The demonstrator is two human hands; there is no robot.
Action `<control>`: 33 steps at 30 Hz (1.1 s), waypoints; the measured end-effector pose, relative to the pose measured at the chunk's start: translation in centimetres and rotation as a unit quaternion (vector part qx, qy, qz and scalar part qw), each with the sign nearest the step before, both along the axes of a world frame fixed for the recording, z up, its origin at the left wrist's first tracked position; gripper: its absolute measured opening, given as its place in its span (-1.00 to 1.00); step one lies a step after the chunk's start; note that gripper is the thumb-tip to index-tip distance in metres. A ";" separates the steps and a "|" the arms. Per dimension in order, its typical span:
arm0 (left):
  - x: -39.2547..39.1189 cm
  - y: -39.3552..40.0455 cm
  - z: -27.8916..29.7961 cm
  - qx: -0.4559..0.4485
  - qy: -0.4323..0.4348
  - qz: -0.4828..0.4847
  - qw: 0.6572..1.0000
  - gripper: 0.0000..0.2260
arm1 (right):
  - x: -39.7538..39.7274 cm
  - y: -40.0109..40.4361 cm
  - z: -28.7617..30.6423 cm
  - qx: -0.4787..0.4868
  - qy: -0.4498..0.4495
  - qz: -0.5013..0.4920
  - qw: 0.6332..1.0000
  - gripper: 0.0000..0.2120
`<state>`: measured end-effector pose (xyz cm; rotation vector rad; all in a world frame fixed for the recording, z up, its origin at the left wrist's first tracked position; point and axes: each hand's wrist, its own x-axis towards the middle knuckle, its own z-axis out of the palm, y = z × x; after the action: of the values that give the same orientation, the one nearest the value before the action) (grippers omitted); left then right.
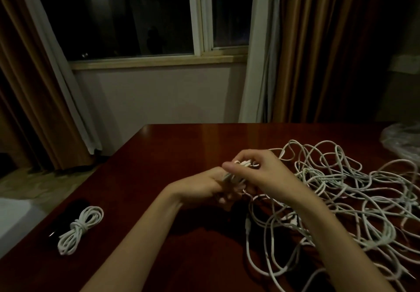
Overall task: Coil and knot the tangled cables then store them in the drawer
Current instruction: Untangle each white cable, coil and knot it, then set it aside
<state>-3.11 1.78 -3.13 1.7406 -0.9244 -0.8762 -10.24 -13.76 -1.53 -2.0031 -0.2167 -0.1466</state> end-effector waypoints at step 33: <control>-0.4 -2.6 -1.6 -0.206 0.170 0.185 0.946 -0.61 | 1.3 1.9 -2.0 -0.068 -0.002 -0.030 0.997 -0.80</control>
<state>-3.49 -0.80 -4.77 1.2905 -0.4838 -0.6497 -8.95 -11.85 -3.56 -2.1468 -0.1734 -0.1786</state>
